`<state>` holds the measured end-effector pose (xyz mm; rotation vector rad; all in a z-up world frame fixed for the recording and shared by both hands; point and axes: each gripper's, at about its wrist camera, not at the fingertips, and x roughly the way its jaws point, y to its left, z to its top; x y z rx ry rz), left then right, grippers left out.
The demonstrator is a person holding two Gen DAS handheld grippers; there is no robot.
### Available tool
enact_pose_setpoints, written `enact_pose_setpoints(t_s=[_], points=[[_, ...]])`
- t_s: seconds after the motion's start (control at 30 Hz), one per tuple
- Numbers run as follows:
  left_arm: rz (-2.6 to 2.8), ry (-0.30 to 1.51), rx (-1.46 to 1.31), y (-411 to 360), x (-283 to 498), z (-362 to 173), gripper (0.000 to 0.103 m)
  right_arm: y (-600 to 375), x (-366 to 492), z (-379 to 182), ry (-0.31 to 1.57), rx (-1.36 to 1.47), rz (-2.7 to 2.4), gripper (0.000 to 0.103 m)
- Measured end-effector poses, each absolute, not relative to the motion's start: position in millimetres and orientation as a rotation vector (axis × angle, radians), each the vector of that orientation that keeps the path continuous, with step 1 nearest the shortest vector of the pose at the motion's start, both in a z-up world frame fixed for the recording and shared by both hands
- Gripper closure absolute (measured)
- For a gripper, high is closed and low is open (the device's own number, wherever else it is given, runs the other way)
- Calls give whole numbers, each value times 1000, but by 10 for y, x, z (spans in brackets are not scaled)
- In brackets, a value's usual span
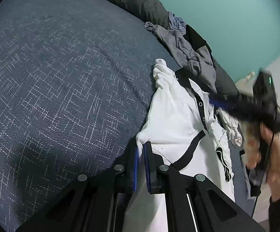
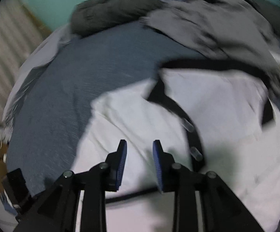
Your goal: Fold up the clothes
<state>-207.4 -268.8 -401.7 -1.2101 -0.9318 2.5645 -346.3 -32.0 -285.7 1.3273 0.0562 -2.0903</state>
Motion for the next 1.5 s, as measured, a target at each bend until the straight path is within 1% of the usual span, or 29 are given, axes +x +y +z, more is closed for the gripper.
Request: enact_pose_setpoints(t_s=[0.27, 0.43, 0.57, 0.6, 0.63, 0.67, 0.7, 0.73, 0.87, 1.07, 1.23, 1.37, 1.43, 1.5], points=[[2565, -923, -1218, -2680, -2082, -4029, 97, -1188, -3513, -2788, 351, 1203, -1999, 76], [2566, -914, -1222, -2674, -2090, -4028, 97, -1519, -3422, -2906, 575, 1139, -1980, 77], [2568, -908, -1224, -2670, -2095, -4029, 97, -1656, -3418, -3050, 681, 1151, -1977, 79], [2568, -908, -1223, -2670, -2093, -4030, 97, -1667, -3427, -3078, 694, 1157, -1980, 81], [2567, -908, -1223, -2670, -2091, -4030, 97, -1677, -3435, -3106, 704, 1162, -1980, 86], [2567, -909, -1223, -2673, -2089, -4032, 97, -1686, -3440, -3131, 710, 1167, -1977, 89], [2567, -909, -1223, -2673, -2088, -4034, 97, -1693, -3442, -3151, 718, 1170, -1976, 95], [2566, -910, -1223, -2673, -2087, -4036, 97, -1686, -3452, -3159, 713, 1174, -1976, 99], [2568, -909, -1226, -2680, -2081, -4042, 97, -1555, -3583, -3110, 584, 1209, -2000, 100], [2563, -919, -1235, -2678, -2081, -4071, 97, -1167, -4009, -3135, 172, 1388, -2014, 100], [2562, -919, -1236, -2666, -2091, -4068, 97, -1037, -4128, -3208, 122, 1457, -1987, 99], [2564, -916, -1236, -2658, -2092, -4065, 97, -1110, -4053, -3051, 186, 1386, -1990, 98], [2567, -912, -1237, -2649, -2094, -4060, 97, -1227, -3959, -2952, 270, 1341, -1998, 88], [2570, -908, -1238, -2650, -2087, -4059, 97, -1360, -3892, -2911, 362, 1311, -1992, 81]])
